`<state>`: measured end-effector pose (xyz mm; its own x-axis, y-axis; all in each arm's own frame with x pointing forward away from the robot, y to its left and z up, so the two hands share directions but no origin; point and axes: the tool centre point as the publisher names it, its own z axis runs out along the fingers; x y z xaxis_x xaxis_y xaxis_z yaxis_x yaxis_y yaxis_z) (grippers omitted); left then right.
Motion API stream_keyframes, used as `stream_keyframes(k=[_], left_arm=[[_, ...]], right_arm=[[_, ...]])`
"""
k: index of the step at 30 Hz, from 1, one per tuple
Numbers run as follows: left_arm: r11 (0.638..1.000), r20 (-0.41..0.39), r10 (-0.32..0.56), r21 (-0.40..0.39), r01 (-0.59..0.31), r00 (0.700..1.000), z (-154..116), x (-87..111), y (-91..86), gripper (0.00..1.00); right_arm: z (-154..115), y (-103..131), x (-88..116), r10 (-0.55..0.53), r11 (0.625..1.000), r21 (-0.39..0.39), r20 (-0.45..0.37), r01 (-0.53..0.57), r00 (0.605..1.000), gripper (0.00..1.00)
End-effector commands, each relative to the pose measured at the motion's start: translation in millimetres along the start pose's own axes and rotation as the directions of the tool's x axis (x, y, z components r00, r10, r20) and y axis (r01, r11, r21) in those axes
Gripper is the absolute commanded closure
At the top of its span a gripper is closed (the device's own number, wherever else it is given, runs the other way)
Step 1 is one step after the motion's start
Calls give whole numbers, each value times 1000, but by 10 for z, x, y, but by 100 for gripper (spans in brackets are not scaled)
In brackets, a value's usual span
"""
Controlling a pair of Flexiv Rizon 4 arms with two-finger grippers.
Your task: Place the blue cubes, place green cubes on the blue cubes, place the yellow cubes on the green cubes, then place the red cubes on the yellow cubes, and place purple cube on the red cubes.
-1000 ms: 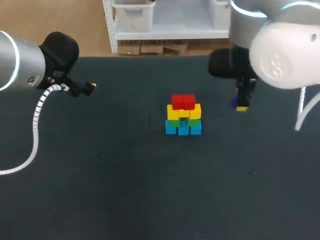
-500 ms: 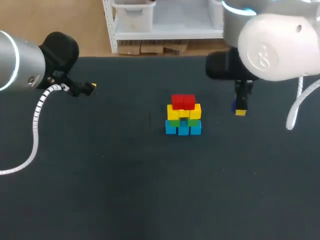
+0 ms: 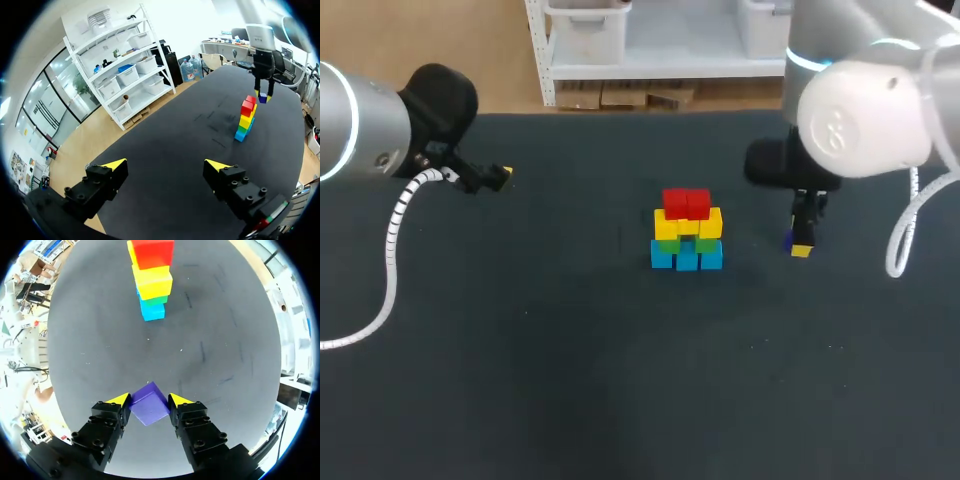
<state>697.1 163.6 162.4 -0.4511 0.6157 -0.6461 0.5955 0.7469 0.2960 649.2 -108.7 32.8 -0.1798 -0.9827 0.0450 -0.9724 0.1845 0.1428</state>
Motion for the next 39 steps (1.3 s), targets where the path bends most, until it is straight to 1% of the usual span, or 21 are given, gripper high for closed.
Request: stream_keyframes(k=[1,3,11,16,20,21,22,23,27,30,33,34,35,36,37,39], left_arm=[[1000,3,1,5,-1,1000,6,5,14,0],[1000,3,1,5,-1,1000,6,5,14,0],[1000,3,1,5,-1,1000,6,5,14,0],[1000,3,1,5,-1,1000,6,5,14,0],[1000,3,1,5,-1,1000,6,5,14,0],[1000,3,1,5,-1,1000,6,5,14,0],[1000,3,1,5,-1,1000,6,5,14,0],[1000,3,1,5,-1,1000,6,5,14,0],[1000,3,1,5,-1,1000,6,5,14,0],[1000,3,1,5,-1,1000,6,5,14,0],[1000,3,1,5,-1,1000,6,5,14,0],[1000,3,1,5,-1,1000,6,5,14,0],[1000,3,1,5,-1,1000,6,5,14,0],[1000,3,1,5,-1,1000,6,5,14,0],[1000,3,1,5,-1,1000,6,5,14,0],[1000,3,1,5,-1,1000,6,5,14,0]], right_arm=[[94,-66,-72,-1,1000,2,-8,1,1000,100],[136,-73,-73,-1,1000,9,-17,2,1000,100],[251,-50,-47,16,999,30,-4,-15,1000,100],[265,4,30,24,999,44,-11,-24,1000,100],[264,40,38,23,998,58,-13,-22,1000,100],[270,45,31,18,998,60,-20,-17,1000,99],[278,49,25,16,998,62,-26,-15,1000,95],[288,55,24,15,998,62,-33,-13,999,93],[334,65,41,19,998,56,-28,-18,999,91],[355,63,40,20,998,53,-26,-19,999,86],[373,56,58,22,999,48,-22,-20,1000,75],[375,54,62,22,999,47,-20,-21,1000,65],[371,53,69,22,999,46,-19,-21,1000,51],[361,53,79,22,999,46,-17,-21,1000,20],[350,55,103,26,999,48,-11,-26,1000,0],[328,56,137,31,998,54,-3,-30,1000,0]])
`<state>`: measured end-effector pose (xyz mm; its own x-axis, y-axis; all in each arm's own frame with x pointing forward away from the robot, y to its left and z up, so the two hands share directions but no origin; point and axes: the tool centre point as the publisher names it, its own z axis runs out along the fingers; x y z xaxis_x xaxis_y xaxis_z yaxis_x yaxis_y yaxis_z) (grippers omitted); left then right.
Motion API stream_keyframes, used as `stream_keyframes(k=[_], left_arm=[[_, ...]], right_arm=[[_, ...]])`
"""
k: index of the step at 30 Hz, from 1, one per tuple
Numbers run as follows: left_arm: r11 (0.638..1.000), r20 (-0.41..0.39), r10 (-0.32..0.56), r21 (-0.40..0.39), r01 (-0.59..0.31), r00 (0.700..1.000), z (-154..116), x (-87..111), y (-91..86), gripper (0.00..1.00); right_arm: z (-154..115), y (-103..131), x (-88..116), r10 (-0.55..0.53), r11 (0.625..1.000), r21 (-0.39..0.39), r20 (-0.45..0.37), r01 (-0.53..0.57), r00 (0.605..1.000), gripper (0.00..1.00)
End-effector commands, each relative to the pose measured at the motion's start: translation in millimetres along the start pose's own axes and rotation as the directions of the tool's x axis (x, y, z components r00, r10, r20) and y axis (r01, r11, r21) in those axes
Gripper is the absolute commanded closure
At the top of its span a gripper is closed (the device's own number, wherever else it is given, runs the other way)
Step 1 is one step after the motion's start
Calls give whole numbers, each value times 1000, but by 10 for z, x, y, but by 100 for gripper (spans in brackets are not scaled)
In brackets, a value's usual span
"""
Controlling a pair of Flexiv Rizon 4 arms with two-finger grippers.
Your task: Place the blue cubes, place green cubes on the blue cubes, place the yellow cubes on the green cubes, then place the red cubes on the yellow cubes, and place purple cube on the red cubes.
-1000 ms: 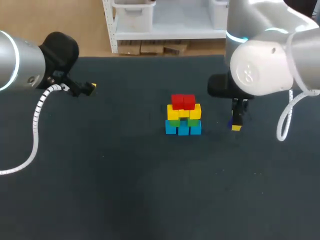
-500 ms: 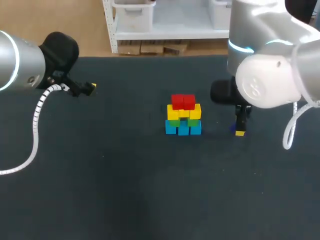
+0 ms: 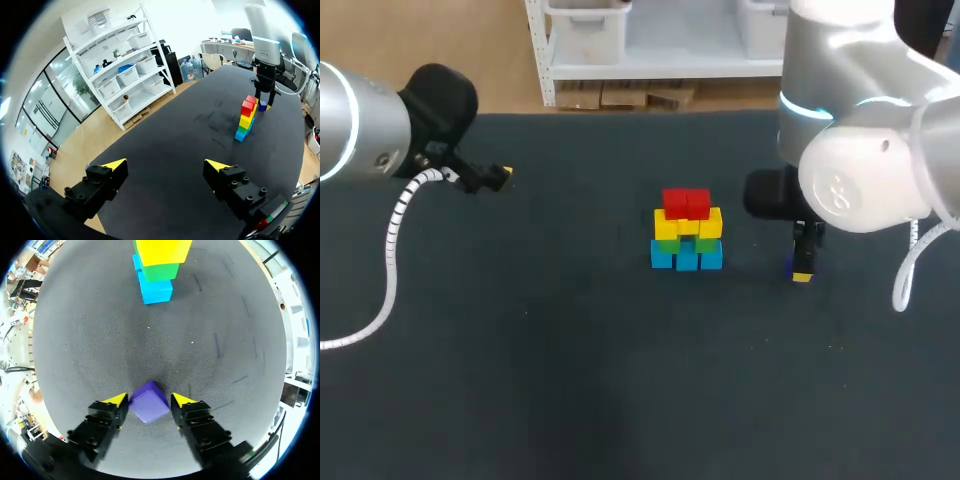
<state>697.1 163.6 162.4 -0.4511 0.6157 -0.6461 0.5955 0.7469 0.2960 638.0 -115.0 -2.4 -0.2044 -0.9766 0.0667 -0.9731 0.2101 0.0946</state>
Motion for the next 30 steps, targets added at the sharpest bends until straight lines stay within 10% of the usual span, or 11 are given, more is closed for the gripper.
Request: stream_keyframes(k=[1,17,30], left_arm=[[1000,3,1,5,-1,1000,6,5,14,0],[1000,3,1,5,-1,1000,6,5,14,0],[1000,3,1,5,-1,1000,6,5,14,0]], right_arm=[[-51,3,81,1,1000,14,17,-2,1000,0],[-225,63,83,-353,934,88,70,347,933,0],[-152,79,-24,-437,899,68,80,432,896,0]])
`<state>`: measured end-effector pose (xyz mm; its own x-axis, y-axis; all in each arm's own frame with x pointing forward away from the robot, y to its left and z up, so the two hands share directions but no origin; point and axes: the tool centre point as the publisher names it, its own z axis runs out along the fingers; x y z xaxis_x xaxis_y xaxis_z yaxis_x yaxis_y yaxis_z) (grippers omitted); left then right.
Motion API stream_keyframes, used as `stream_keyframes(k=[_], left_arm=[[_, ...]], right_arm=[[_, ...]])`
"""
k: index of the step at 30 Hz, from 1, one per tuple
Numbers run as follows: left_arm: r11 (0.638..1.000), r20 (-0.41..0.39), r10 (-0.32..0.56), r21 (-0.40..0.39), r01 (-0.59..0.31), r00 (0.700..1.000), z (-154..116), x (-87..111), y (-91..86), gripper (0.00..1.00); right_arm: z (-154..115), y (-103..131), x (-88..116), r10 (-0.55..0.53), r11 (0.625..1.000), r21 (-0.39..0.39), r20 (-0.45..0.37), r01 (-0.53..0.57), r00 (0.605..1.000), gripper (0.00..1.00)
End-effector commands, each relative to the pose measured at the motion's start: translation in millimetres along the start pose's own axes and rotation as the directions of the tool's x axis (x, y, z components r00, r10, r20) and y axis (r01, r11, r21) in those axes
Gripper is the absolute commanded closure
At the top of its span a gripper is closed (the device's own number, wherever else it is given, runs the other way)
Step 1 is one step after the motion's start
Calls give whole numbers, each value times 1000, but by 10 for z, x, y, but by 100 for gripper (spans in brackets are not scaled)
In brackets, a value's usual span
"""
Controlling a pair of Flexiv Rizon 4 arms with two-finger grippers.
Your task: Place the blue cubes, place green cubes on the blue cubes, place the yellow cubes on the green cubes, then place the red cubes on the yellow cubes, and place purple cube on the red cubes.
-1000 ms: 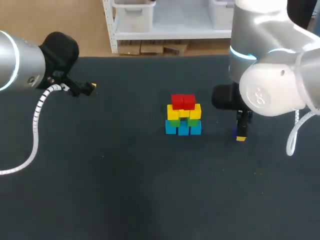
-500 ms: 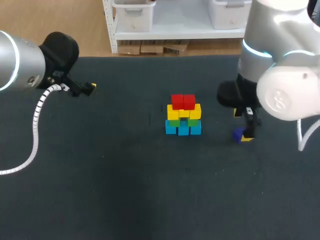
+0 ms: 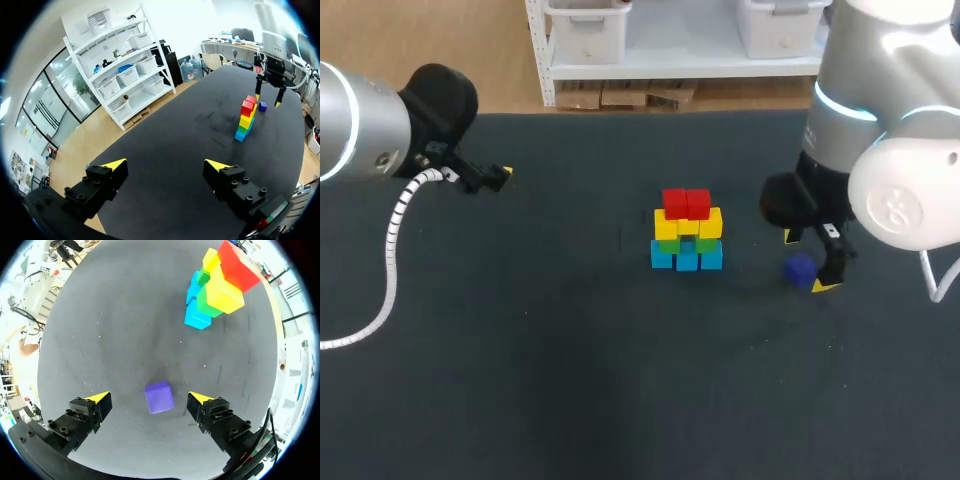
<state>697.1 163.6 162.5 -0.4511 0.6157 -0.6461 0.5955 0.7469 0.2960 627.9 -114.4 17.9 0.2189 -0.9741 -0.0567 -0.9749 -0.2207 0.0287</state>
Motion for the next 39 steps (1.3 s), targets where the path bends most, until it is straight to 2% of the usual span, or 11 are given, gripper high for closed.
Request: stream_keyframes(k=[1,11,28,30,31,32,35,39], left_arm=[[1000,3,1,5,-1,1000,6,5,14,0],[1000,3,1,5,-1,1000,6,5,14,0],[1000,3,1,5,-1,1000,6,5,14,0],[1000,3,1,5,-1,1000,6,5,14,0],[1000,3,1,5,-1,1000,6,5,14,0],[1000,3,1,5,-1,1000,6,5,14,0],[1000,3,1,5,-1,1000,6,5,14,0],[1000,3,1,5,-1,1000,6,5,14,0]], right_arm=[[60,-59,-42,-27,999,-27,-2,26,1000,0],[162,-43,-71,-83,993,-92,-50,78,995,0],[235,-157,16,-69,995,-80,-73,63,995,0],[238,-158,15,-65,995,-77,-72,59,995,7],[244,-158,19,-56,996,-75,-69,51,996,20],[246,-158,22,-55,996,-74,-67,50,996,46],[252,-156,28,-50,996,-73,-68,45,996,64],[253,-145,33,-47,997,-72,-68,42,997,98]])
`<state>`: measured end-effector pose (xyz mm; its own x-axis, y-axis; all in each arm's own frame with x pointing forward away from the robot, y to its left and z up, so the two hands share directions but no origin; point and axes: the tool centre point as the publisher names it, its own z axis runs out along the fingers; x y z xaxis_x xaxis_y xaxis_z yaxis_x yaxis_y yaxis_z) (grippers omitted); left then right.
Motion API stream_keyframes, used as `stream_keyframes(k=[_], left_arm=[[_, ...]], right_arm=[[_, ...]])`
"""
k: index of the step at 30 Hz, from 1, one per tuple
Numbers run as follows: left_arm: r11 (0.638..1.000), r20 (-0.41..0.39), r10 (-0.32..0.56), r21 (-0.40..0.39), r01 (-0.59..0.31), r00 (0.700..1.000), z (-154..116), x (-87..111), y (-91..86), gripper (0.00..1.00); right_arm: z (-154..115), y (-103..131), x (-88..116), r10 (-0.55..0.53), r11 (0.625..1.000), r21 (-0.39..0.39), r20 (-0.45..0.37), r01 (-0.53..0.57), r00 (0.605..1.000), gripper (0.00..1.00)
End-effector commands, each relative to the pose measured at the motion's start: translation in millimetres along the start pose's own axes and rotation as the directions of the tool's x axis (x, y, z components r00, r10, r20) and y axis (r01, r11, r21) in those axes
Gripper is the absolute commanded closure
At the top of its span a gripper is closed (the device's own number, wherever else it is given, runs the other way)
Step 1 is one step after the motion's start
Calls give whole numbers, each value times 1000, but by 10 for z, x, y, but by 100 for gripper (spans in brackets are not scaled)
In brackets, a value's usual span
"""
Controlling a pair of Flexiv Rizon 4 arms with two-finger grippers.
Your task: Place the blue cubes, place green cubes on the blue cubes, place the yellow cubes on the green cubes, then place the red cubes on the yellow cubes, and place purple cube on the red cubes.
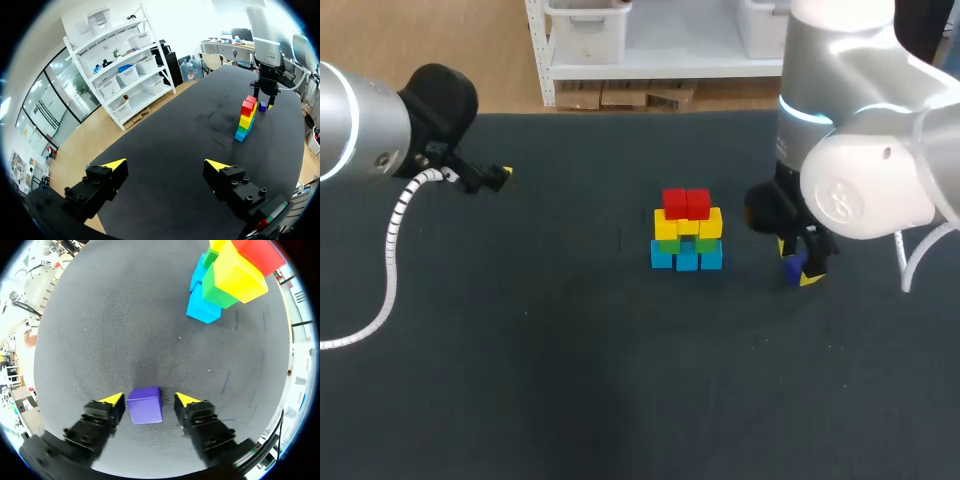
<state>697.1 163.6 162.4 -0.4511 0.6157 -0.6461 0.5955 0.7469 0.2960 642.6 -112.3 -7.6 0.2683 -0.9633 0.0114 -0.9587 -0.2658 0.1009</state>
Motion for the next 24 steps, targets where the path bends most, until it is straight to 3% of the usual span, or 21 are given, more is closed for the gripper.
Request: stream_keyframes(k=[1,13,24], left_arm=[[1000,3,1,5,-1,1000,6,5,14,0],[1000,3,1,5,-1,1000,6,5,14,0],[1000,3,1,5,-1,1000,6,5,14,0]], right_arm=[[3,15,8,3,1000,3,1,-3,1000,100],[-166,108,70,138,990,-45,30,-137,990,100],[-763,194,-18,282,958,-49,20,-281,959,100]])
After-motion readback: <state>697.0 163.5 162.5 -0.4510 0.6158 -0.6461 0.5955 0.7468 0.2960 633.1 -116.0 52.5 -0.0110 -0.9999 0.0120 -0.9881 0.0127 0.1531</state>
